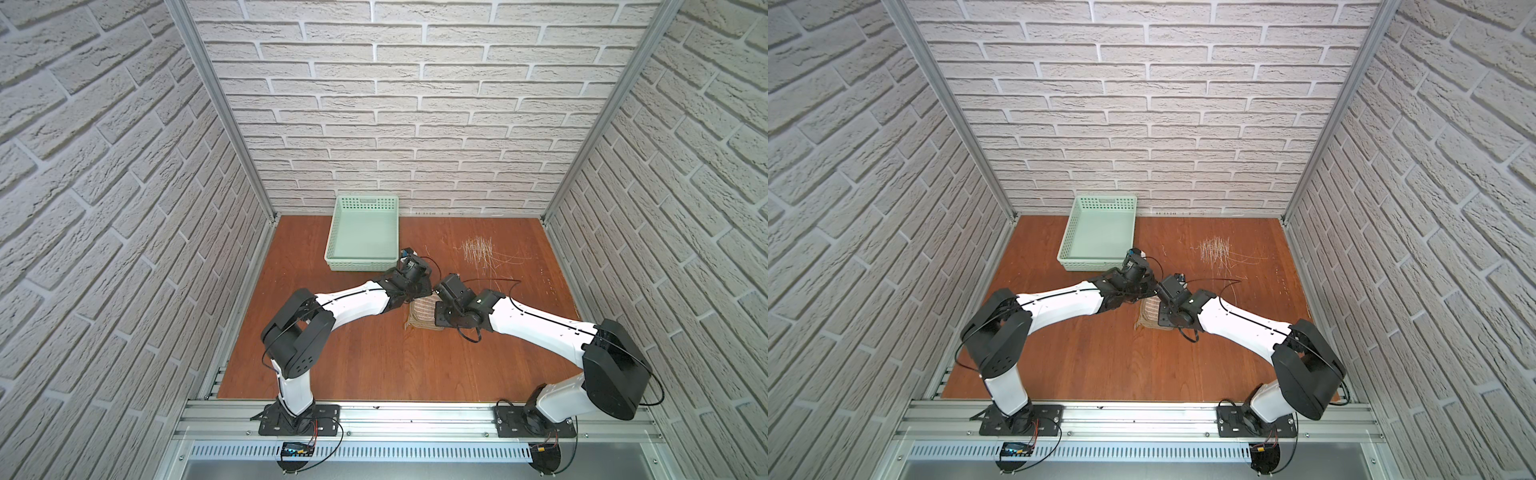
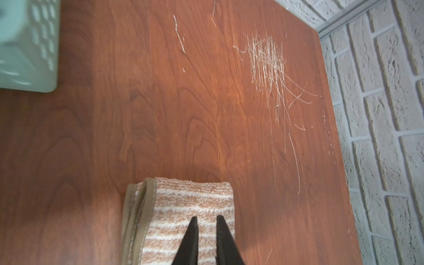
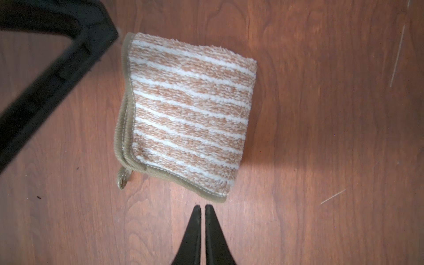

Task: Fold the square dishcloth
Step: Smooth out the cleaning item at the center of the board.

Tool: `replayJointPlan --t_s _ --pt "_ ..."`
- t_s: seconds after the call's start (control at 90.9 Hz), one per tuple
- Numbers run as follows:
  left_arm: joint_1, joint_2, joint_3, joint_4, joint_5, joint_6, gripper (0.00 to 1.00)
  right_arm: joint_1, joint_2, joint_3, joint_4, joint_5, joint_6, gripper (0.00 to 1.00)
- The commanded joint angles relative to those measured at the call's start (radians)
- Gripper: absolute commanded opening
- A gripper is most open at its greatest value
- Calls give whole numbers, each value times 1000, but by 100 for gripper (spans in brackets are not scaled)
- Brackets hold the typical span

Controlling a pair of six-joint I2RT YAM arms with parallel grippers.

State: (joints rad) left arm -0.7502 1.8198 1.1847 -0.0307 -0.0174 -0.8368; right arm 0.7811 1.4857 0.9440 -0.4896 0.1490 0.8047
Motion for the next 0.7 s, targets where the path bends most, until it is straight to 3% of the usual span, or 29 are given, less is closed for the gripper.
replayJointPlan --t_s 0.0,0.693 --pt "32 44 21 -6 92 28 16 -11 9 -16 50 14 4 10" --pt "97 139 -7 49 128 -6 16 -32 118 -63 132 -30 7 13"
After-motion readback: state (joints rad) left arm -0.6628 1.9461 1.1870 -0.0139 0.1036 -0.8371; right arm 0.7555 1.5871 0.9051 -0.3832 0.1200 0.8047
